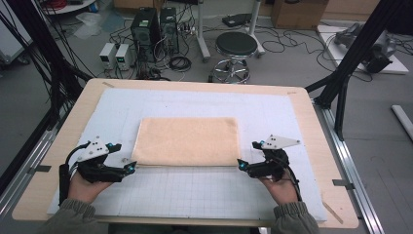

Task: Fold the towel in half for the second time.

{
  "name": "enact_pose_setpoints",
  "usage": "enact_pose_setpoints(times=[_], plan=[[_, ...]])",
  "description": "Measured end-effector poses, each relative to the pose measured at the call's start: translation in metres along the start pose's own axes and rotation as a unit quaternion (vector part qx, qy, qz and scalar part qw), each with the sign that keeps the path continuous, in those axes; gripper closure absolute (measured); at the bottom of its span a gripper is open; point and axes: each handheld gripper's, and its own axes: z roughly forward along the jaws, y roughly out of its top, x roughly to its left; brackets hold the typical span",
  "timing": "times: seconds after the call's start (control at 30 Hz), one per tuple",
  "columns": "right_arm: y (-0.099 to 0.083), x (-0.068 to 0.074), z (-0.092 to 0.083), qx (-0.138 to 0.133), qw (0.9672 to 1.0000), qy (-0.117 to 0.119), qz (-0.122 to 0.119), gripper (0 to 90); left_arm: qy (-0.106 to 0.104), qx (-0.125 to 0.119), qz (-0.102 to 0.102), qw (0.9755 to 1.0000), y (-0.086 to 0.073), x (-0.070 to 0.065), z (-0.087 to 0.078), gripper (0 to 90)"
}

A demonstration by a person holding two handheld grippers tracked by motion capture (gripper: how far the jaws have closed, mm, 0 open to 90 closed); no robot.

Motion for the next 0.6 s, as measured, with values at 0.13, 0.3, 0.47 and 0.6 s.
enact_pose_setpoints(times=[0.13, 0.3, 0.47, 0.6], plan=[[-0.003, 0.001, -0.006, -0.005, 1.0, -0.003, 0.004, 12.1, -0.001, -0.003, -0.001, 1.0, -0.003, -0.002, -0.004, 15.9], [-0.008, 0.002, -0.012, -0.007, 1.0, -0.004, 0.004, 12.1, 0.001, -0.005, 0.0, 1.0, -0.006, -0.004, -0.01, 15.0], [-0.011, 0.005, -0.016, -0.008, 0.9999, -0.005, 0.006, 12.0, 0.002, -0.004, -0.002, 1.0, -0.01, -0.004, -0.016, 14.5], [-0.013, 0.006, -0.019, -0.007, 0.9999, -0.006, 0.005, 12.1, 0.005, 0.0, -0.005, 1.0, -0.015, -0.004, -0.02, 14.0]])
